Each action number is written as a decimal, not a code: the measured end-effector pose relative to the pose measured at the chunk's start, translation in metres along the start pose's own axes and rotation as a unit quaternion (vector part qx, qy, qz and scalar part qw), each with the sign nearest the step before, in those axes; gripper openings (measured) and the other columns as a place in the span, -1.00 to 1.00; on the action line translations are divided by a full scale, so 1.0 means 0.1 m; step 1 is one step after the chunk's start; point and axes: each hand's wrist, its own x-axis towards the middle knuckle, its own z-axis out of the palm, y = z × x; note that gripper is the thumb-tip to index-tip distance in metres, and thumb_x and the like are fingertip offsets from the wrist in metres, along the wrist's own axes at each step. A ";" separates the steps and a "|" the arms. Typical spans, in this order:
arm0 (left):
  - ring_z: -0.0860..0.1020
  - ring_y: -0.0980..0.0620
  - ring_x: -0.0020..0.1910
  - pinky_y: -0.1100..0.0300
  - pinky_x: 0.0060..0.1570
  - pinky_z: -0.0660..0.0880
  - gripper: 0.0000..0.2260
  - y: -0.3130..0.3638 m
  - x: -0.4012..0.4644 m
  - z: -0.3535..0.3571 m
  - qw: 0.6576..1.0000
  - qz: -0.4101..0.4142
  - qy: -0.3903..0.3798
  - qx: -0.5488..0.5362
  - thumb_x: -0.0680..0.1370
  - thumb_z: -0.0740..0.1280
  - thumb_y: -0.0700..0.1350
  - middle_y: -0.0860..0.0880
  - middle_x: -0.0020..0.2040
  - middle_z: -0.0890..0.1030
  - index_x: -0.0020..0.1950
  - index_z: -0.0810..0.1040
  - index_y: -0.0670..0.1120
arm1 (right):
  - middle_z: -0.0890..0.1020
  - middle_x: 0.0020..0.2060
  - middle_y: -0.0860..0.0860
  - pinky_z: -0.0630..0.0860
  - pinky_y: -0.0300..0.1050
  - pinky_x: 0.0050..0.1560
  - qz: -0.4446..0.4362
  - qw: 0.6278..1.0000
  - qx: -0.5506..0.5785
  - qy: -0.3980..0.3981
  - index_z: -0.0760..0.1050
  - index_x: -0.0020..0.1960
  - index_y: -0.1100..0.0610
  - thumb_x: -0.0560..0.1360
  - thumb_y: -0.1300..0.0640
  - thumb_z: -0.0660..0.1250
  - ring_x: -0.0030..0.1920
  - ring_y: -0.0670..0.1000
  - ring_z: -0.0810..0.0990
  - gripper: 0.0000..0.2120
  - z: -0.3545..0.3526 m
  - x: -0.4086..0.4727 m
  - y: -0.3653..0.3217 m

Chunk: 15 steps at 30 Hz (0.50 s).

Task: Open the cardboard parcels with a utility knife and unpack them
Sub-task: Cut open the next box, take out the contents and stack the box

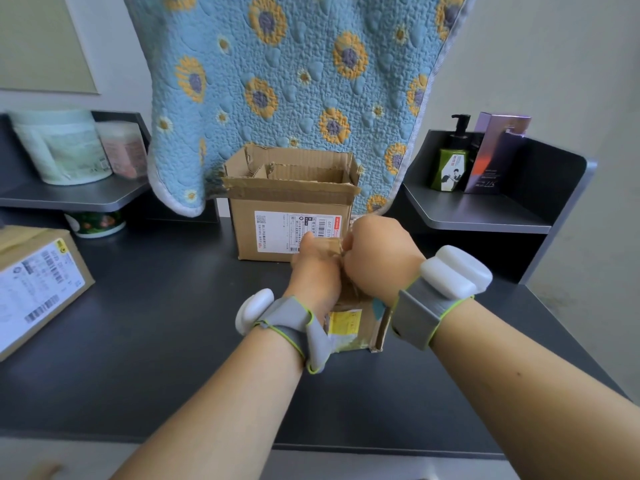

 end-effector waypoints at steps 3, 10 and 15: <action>0.39 -0.24 0.31 -0.16 0.31 0.34 -0.37 0.01 0.01 0.01 0.999 -0.002 0.016 -0.032 0.44 0.07 0.12 -0.21 0.40 0.33 0.49 0.06 0.02 | 0.49 -0.24 0.02 0.42 -0.17 -0.21 -0.010 1.000 -0.004 -0.016 0.58 0.03 0.17 0.47 0.24 0.22 -0.24 0.01 0.47 -0.80 -0.01 -0.07 0.01; 0.39 -0.22 0.31 -0.11 0.28 0.40 -0.39 -0.06 0.11 -0.03 0.998 0.043 0.030 0.042 0.50 0.13 -0.22 -0.14 0.44 0.25 0.51 0.02 0.06 | 0.66 -0.11 0.12 0.58 -0.10 -0.02 -0.028 0.997 0.045 -0.052 0.61 0.00 0.21 0.45 0.22 0.24 -0.08 0.09 0.62 -0.78 -0.14 -0.23 0.11; 0.35 -0.21 0.33 -0.12 0.30 0.36 -0.44 -0.10 0.13 -0.12 0.991 0.051 0.110 0.062 0.54 0.14 -0.18 -0.12 0.46 0.16 0.50 0.04 0.04 | 0.67 -0.19 0.13 0.57 -0.01 0.05 -0.059 0.989 0.111 -0.075 0.67 -0.06 0.17 0.44 0.27 0.28 -0.18 0.06 0.58 -0.81 -0.15 -0.25 0.12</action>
